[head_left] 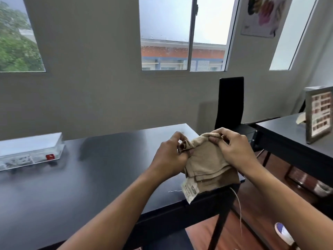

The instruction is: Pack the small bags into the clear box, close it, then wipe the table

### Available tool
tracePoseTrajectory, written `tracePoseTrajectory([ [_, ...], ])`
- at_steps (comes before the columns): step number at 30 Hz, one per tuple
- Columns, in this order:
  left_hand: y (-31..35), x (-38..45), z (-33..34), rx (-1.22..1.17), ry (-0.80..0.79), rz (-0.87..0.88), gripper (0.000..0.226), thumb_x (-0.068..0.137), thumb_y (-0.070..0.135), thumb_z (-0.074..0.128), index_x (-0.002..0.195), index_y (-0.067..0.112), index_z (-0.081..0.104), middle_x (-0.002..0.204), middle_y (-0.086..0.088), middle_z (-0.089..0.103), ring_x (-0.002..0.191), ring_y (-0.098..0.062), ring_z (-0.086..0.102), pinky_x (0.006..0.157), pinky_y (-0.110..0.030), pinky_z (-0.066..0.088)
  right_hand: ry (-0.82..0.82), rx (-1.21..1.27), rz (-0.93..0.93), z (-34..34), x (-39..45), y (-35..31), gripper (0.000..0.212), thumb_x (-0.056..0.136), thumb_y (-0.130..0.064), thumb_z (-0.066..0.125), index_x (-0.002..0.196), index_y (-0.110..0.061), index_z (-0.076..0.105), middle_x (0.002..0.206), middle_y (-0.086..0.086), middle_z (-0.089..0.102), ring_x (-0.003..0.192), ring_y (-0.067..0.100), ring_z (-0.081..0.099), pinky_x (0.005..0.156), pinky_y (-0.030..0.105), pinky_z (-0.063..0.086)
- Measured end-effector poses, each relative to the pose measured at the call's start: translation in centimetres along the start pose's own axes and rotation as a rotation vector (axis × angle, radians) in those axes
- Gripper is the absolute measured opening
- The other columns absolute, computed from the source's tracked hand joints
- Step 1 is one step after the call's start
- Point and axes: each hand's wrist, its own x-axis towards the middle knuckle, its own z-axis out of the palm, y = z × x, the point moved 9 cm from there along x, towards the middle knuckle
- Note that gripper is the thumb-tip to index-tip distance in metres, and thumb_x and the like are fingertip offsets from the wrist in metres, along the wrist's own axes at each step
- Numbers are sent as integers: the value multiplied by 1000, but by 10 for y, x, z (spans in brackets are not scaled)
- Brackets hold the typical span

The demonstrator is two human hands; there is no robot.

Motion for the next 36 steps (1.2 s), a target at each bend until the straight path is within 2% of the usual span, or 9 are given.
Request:
tracePoseTrajectory([
  [4, -19, 17, 31, -40, -30, -103, 18, 86, 21, 70, 95, 27, 56, 82, -1, 69, 65, -23, 71, 62, -44, 62, -81, -100, 102, 7, 7, 35, 7, 91, -27, 77, 97, -25, 80, 68, -11, 67, 72, 12, 66, 62, 15, 42],
  [6, -25, 25, 38, 88, 2, -90, 20, 85, 21, 67, 98, 28, 55, 80, 3, 70, 68, -20, 68, 66, -42, 59, -70, -121, 142, 15, 10, 46, 10, 91, -27, 76, 100, -26, 79, 76, -11, 71, 84, 20, 70, 73, 27, 49],
  [9, -25, 28, 45, 364, 32, 25, 34, 82, 24, 65, 111, 31, 50, 96, 4, 68, 89, -21, 65, 74, -39, 54, -118, -208, 184, 38, 12, 57, 34, 94, -31, 70, 127, -24, 70, 114, 4, 75, 114, 28, 67, 97, 40, 51],
  [11, -27, 26, 51, 506, 7, 96, 42, 85, 33, 64, 124, 34, 49, 109, 3, 63, 103, -21, 59, 82, -37, 51, -256, -302, 218, 63, 5, 65, 51, 98, -44, 63, 144, -23, 58, 142, 10, 63, 133, 32, 56, 108, 47, 44],
  [14, -38, 27, 55, 607, -22, 116, 38, 92, 51, 54, 128, 38, 58, 121, 4, 62, 113, -22, 56, 96, -37, 46, -395, -362, 236, 86, -10, 71, 52, 106, -48, 44, 153, -25, 48, 166, 7, 35, 150, 27, 36, 119, 45, 31],
  [17, -49, 31, 54, 677, -51, 108, 45, 92, 63, 44, 125, 39, 63, 123, 8, 63, 116, -20, 53, 101, -37, 41, -406, -362, 229, 89, -14, 74, 53, 110, -45, 35, 158, -24, 39, 171, 4, 23, 157, 24, 23, 126, 47, 15],
  [21, -57, 30, 48, 718, -80, 87, 57, 89, 73, 35, 129, 41, 60, 128, 11, 64, 120, -20, 50, 104, -38, 36, -422, -401, 222, 90, -13, 71, 53, 111, -43, 31, 160, -23, 35, 172, 4, 20, 158, 24, 18, 127, 49, 11],
  [28, -50, 20, 26, 684, -71, 103, 53, 96, 63, 38, 144, 42, 47, 151, 9, 50, 138, -19, 41, 112, -39, 28, -355, -472, 235, 89, -13, 49, 63, 109, -48, 27, 165, -24, 12, 171, 6, 22, 159, 30, 13, 124, 59, 1],
  [36, -76, -9, -61, 675, 21, 18, 53, 98, 57, 41, 147, 38, 45, 153, 8, 49, 140, -17, 44, 115, -40, 31, -316, -314, 49, 130, -2, -38, 62, 108, -54, 28, 162, -23, 29, 169, 3, 29, 158, 24, 17, 126, 52, 6],
])
